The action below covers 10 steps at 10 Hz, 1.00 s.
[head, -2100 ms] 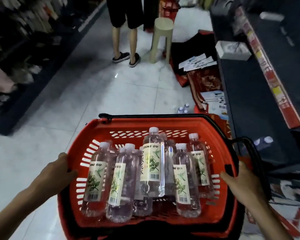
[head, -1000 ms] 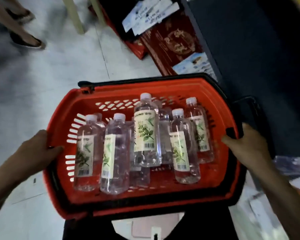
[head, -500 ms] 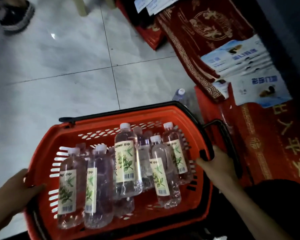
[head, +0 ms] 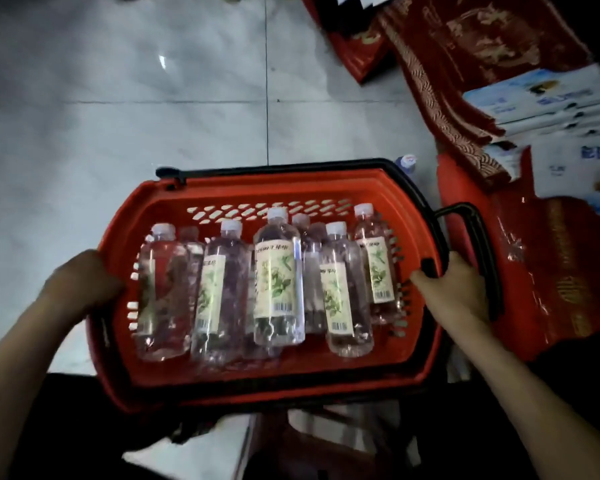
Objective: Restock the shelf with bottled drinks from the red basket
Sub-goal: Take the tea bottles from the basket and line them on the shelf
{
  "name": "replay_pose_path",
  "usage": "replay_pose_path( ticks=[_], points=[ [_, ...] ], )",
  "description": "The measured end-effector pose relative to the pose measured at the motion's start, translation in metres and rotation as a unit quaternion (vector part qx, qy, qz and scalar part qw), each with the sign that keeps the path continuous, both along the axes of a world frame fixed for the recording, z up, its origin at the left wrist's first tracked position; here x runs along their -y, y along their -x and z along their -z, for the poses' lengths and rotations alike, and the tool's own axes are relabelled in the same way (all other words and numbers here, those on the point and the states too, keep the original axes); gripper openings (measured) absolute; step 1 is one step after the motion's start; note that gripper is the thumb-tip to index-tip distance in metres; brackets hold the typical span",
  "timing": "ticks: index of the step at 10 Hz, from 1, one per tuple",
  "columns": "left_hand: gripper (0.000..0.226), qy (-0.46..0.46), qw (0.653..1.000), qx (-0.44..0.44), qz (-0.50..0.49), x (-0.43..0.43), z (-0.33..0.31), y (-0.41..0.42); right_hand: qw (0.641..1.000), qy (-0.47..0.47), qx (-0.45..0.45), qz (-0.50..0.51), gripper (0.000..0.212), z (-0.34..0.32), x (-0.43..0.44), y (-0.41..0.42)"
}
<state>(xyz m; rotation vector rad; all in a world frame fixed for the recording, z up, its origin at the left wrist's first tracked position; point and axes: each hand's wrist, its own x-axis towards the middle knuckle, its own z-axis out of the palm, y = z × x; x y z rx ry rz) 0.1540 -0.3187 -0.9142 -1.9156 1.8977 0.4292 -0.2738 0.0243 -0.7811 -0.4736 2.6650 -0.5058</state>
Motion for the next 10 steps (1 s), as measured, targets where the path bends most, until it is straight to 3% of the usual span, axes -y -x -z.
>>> replay_pose_path(
  ticks=[1, 2, 3, 4, 5, 6, 7, 8, 9, 10],
  points=[
    [0.028, 0.011, 0.999, -0.031, -0.043, -0.068, -0.118, 0.066, 1.0, 0.01, -0.007, -0.009, 0.022, 0.009, -0.001, 0.003],
    [0.046, 0.021, 0.998, -0.064, -0.017, -0.074, -0.132, 0.08, 0.999, -0.013, 0.023, -0.037, 0.036, 0.008, -0.007, 0.002],
    [0.056, 0.114, 0.987, -0.106, 0.038, -0.09, -0.157, 0.107, 0.998, -0.011, 0.0, -0.067, 0.057, -0.005, -0.012, -0.003],
    [0.054, 0.168, 0.948, -0.22, 0.155, -0.118, -0.168, 0.145, 0.995, -0.003, -0.045, -0.086, 0.059, -0.023, -0.019, -0.019],
    [0.053, 0.031, 0.943, -0.266, 0.199, -0.154, -0.171, 0.17, 0.992, 0.01, 0.011, -0.128, 0.052, -0.053, -0.005, -0.033],
    [0.064, 0.038, 0.942, -0.241, 0.229, -0.172, -0.159, 0.174, 0.98, 0.046, 0.095, -0.17, 0.038, -0.077, 0.01, -0.045],
    [0.071, -0.041, 0.941, -0.32, 0.098, -0.163, -0.155, 0.156, 0.969, 0.074, 0.143, -0.189, 0.036, -0.083, 0.02, -0.055],
    [0.089, -0.186, 0.918, -0.349, -0.041, -0.157, -0.156, 0.146, 0.95, 0.065, 0.236, -0.196, 0.035, -0.062, 0.024, -0.068],
    [0.052, -0.212, 0.915, -0.339, -0.051, -0.153, -0.154, 0.153, 0.943, 0.035, 0.244, -0.223, 0.048, -0.04, 0.038, -0.078],
    [0.035, -0.23, 0.899, -0.361, -0.09, -0.151, -0.145, 0.153, 0.932, 0.034, 0.254, -0.255, 0.061, -0.03, 0.065, -0.094]
  ],
)
